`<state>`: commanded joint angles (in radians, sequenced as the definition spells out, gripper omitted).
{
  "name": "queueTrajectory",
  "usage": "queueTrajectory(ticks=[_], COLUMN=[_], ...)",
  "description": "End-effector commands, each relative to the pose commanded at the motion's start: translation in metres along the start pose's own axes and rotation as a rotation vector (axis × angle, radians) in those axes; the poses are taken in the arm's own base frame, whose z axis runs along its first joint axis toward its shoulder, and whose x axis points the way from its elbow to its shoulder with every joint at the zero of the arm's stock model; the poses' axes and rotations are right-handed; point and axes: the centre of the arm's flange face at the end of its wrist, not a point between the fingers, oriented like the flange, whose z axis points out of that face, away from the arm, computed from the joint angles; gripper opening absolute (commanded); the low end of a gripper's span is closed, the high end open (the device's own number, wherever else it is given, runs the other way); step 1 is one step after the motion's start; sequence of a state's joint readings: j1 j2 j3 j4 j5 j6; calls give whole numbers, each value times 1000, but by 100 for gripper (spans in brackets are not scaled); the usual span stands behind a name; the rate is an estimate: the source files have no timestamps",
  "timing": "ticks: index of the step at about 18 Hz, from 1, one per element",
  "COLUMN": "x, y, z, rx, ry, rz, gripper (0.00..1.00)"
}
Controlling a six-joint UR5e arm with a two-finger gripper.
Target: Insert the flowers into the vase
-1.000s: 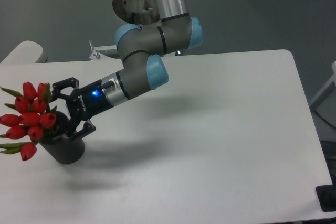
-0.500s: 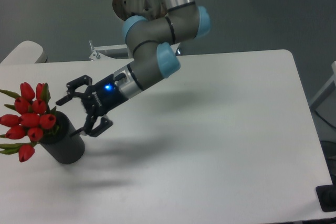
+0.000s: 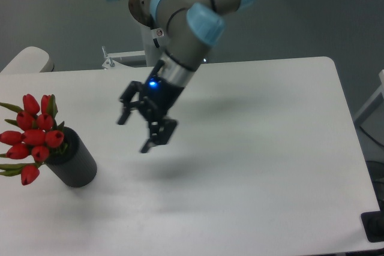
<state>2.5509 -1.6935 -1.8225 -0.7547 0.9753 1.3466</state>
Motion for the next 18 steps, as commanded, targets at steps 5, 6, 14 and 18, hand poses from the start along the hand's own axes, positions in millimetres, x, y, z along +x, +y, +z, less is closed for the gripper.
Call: queueTrajectory(ticks=[5, 6, 14, 18], x=[-40, -48, -94, -107], y=[52, 52, 78, 73], z=[-35, -43, -81, -87], rx=[-122, -134, -383, -384], ry=[-87, -99, -15, 12], rz=[69, 102, 294, 282], gripper=[100, 100, 100, 100])
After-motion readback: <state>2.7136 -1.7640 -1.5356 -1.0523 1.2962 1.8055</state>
